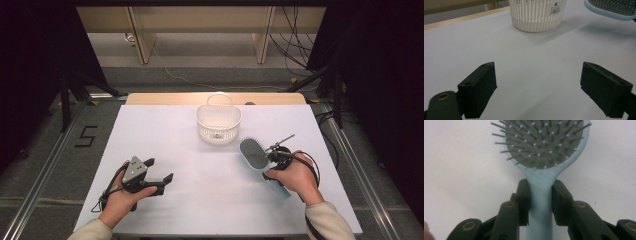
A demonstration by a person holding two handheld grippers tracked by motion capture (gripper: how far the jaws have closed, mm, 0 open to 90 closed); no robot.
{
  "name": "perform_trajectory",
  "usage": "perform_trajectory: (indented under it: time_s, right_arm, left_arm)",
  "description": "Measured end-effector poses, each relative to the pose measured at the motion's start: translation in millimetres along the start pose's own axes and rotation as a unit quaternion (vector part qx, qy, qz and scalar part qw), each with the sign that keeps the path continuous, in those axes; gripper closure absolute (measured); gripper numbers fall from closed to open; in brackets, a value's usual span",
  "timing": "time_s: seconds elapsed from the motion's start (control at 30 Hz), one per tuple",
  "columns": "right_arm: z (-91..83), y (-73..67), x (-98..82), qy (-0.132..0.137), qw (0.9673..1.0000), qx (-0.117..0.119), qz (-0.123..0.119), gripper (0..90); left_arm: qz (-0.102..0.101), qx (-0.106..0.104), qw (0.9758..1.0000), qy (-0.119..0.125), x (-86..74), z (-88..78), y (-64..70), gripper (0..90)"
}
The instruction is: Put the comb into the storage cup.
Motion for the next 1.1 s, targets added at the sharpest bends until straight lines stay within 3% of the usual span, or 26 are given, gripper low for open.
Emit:
perform_trajectory:
  time_s: [1.1]
  right_arm:
    - [-6.9,7.8,8.2,0.070,0.9973,0.002,0.019,71.0]
  left_arm:
    - [0.001,0.001,1.0000,0.001,0.2,-0.3,-0.1,13.1]
Point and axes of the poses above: each handheld gripper's, and its own axes: z roughly forward along the jaws, x roughly out of its top, y roughly to its right, the point moved 5 cm from there along z, roughly forward along the jaws, and after that the axes turned 5 degrees about y, right-handed, at the moved point
